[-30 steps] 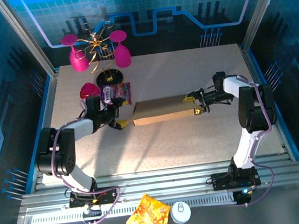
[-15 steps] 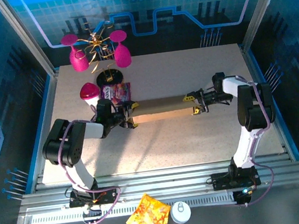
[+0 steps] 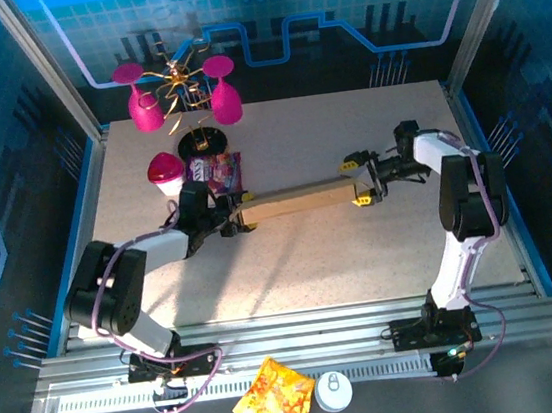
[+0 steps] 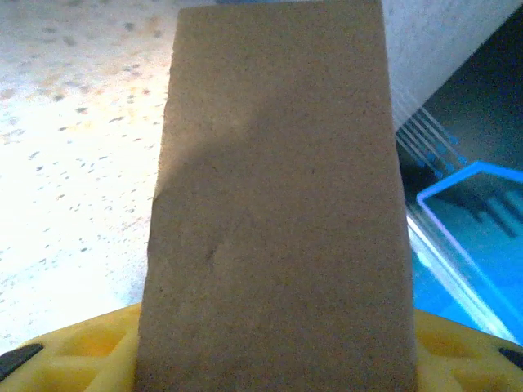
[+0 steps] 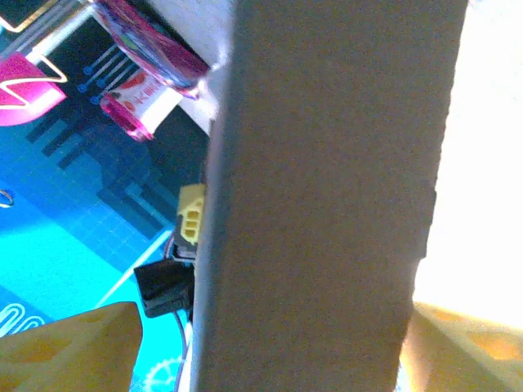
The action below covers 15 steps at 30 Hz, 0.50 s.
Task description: Fold the paper box
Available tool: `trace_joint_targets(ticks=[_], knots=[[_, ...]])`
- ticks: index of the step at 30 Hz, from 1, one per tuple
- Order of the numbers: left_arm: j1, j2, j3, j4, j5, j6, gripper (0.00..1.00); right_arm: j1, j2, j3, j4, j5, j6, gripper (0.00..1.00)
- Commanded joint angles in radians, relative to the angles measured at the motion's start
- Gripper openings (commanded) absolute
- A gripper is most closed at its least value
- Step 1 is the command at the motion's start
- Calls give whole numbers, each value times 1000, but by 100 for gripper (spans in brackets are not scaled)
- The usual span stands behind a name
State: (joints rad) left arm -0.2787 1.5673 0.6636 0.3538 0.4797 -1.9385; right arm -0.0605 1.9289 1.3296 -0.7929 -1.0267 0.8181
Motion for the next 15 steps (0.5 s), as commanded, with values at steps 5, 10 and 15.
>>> trace_joint_targets(ticks=[5, 10, 15], knots=[[5, -97, 60, -400, -42, -129, 9, -36, -144, 172, -1, 114, -51, 83], [29, -147, 101, -551, -43, -167, 9, -43, -234, 162, 67, 216, -191, 76], [51, -185, 137, -679, -60, -258, 5, 28, -379, 17, 251, 396, -419, 65]])
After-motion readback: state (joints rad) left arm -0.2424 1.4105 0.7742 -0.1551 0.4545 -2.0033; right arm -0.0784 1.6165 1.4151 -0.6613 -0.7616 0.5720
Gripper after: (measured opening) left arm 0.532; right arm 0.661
